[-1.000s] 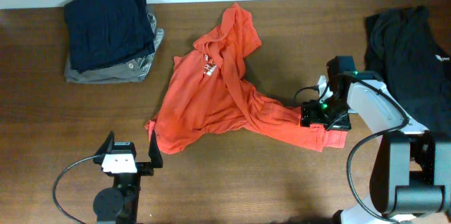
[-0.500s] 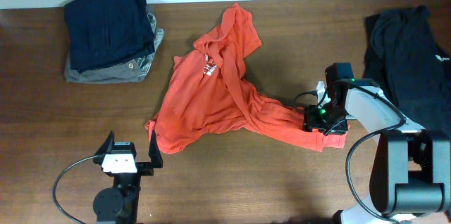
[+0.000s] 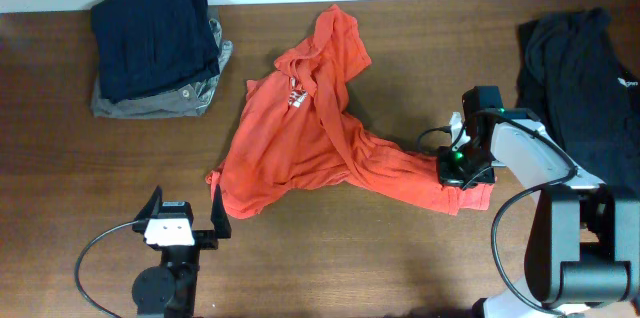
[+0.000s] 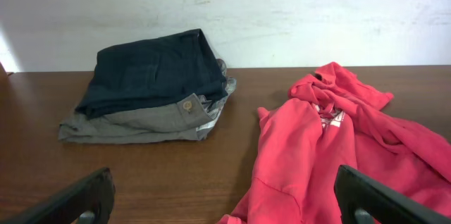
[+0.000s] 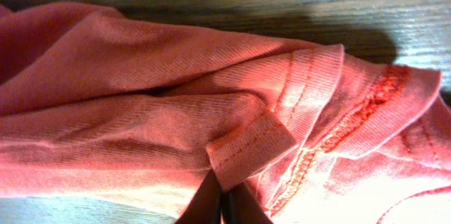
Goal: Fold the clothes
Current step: 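Pull the shirt corner rightward with the right gripper to spread it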
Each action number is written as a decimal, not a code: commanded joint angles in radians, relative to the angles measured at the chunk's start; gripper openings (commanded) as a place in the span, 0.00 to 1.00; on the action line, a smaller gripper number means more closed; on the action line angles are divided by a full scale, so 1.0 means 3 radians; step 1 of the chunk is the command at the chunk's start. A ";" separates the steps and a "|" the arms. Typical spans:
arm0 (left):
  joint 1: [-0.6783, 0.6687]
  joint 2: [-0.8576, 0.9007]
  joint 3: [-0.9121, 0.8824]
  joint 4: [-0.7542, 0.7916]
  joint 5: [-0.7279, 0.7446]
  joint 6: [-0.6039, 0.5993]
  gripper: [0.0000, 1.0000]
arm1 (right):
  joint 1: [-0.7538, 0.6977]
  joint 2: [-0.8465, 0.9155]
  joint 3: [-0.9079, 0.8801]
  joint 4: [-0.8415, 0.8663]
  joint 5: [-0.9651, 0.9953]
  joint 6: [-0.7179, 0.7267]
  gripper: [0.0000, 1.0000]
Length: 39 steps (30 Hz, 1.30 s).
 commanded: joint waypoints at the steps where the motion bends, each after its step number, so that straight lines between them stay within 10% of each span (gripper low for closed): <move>1: 0.0020 -0.0017 -0.0004 -0.0025 0.0039 -0.0031 0.99 | -0.0022 -0.0034 0.0062 -0.0004 0.0031 -0.0001 0.04; 11: 0.0020 -0.0017 -0.0001 -0.0019 0.0168 -0.0034 0.99 | -0.0022 -0.0430 0.0642 -0.0455 -0.0037 0.0097 0.04; 22: 0.0020 -0.0017 -0.0001 0.0102 0.2047 -0.0033 0.99 | -0.0023 -0.1136 0.1718 -0.1162 -0.0093 0.0099 0.04; 39: 0.0020 0.0191 -0.0001 0.0076 0.2083 -0.0342 0.99 | -0.0604 -0.1184 0.1893 -0.0582 0.0992 0.0612 0.04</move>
